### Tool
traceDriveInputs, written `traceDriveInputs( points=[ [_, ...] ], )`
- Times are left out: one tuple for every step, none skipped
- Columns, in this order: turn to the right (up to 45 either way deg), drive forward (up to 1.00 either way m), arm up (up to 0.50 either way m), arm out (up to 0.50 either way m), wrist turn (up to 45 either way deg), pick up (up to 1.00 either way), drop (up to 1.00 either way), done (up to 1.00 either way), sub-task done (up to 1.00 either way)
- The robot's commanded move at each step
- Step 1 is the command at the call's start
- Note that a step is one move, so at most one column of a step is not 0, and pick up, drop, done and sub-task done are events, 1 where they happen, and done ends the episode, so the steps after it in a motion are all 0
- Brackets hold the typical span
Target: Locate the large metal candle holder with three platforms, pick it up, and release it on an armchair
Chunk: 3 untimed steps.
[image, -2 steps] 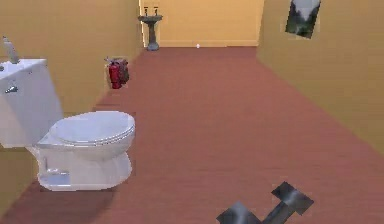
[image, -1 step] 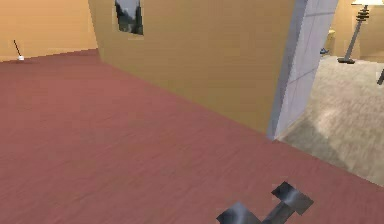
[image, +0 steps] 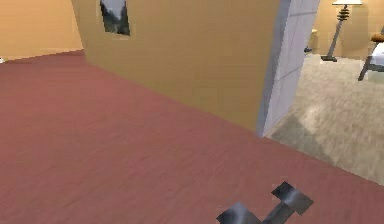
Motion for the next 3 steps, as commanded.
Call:
traceDriveInputs(
  points=[
    [0.0,0.65,0.00,0.00,0.0,0.00,0.00,0.00,0.00],
    [45.0,0.00,0.00,0.00,0.0,0.00,0.00,0.00,0.00],
    [6.0,0.00,0.00,0.00,0.0,0.00,0.00,0.00,0.00]
  ],
)
